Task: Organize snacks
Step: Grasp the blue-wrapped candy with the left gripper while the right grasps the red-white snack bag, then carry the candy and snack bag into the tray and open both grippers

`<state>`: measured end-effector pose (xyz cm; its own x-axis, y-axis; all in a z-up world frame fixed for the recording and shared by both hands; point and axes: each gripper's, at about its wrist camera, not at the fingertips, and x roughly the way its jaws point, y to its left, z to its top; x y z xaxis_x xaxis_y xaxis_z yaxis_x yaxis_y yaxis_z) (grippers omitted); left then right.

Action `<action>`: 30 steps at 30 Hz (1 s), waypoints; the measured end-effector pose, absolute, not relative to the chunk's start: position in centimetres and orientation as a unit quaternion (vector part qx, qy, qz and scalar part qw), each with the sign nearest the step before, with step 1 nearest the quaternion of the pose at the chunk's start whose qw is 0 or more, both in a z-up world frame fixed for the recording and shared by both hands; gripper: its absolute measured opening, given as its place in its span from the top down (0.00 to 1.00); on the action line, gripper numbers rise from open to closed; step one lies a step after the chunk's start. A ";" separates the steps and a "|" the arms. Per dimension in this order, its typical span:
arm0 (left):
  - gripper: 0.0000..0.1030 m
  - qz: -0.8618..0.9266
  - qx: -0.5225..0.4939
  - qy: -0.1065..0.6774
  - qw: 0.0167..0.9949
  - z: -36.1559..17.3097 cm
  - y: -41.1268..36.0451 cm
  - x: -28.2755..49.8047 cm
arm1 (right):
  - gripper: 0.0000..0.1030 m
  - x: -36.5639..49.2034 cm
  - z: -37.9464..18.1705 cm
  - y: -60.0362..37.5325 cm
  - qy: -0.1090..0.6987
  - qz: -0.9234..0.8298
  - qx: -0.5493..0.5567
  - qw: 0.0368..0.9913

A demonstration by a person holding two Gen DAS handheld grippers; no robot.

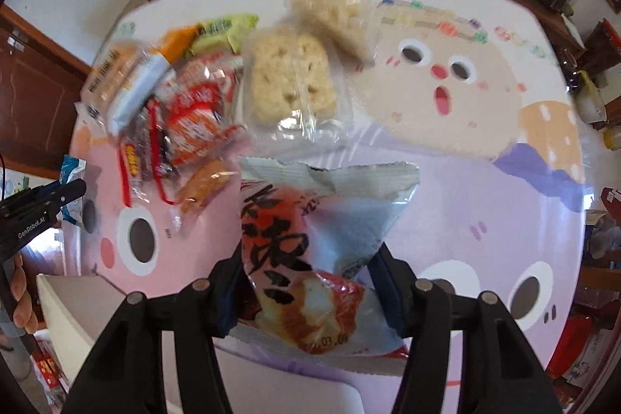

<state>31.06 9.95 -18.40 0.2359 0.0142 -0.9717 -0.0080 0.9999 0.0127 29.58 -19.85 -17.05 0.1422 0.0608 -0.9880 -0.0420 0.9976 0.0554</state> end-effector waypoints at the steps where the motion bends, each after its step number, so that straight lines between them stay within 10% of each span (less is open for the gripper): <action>1: 0.75 0.010 0.005 0.606 0.795 -17.2 9.9 30.6 | 0.44 29.3 -16.2 -20.0 0.646 0.033 0.011 0.763; 17: 0.75 -0.036 0.033 0.429 0.902 2.8 5.1 14.1 | 0.44 16.9 0.7 -19.1 0.490 0.049 0.036 0.870; 30: 0.75 -0.063 -0.008 0.377 0.924 3.4 2.3 2.3 | 0.44 3.5 3.2 -17.0 0.397 0.093 0.074 0.910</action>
